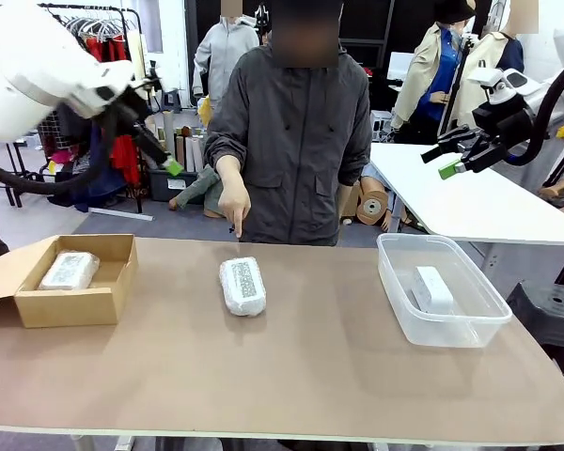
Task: Separate and place wrapped and unwrapped clocks.
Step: Pick up the Digital clock indicated by the person.
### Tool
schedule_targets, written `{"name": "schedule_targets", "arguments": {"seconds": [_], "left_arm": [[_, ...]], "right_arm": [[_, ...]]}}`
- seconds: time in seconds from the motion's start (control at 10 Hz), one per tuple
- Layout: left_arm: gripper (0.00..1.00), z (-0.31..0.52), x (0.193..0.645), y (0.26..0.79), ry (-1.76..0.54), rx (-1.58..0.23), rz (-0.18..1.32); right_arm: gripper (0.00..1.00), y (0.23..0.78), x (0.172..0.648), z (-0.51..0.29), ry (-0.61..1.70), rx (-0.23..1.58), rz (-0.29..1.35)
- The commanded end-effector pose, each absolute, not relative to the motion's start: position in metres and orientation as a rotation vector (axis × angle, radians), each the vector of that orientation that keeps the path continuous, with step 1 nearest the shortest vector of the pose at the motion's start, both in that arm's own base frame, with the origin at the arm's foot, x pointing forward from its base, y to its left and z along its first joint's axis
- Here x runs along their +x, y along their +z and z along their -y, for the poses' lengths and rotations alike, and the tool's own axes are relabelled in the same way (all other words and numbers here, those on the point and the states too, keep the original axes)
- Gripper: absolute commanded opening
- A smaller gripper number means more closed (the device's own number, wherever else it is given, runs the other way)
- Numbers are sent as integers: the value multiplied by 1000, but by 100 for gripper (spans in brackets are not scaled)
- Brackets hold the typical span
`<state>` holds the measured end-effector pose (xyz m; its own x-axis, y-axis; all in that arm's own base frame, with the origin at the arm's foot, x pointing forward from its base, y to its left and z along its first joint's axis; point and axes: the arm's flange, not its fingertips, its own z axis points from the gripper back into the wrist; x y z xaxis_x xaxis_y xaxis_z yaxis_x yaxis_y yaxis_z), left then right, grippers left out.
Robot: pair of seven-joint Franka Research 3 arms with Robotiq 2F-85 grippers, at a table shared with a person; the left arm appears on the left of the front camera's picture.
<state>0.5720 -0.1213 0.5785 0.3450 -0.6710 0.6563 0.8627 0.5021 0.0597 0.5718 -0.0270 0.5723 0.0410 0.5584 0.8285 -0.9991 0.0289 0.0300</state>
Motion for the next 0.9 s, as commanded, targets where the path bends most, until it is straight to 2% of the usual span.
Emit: {"name": "schedule_targets", "arguments": {"seconds": [0.0, 0.2, 0.4, 0.5, 0.8], "left_arm": [[100, 147, 558, 568, -836, -220, 613], [100, 179, 553, 555, -781, -79, 623], [100, 187, 549, 558, -895, -126, 662], [100, 184, 555, 553, -807, -108, 651], [100, 184, 555, 553, -807, -108, 651]], "right_arm": [[100, 575, 573, 28, 1400, 771, 748], [100, 575, 573, 28, 1400, 771, 748], [100, 575, 573, 28, 1400, 771, 748], [100, 575, 573, 28, 1400, 771, 748], [100, 575, 573, 28, 1400, 771, 748]]}}
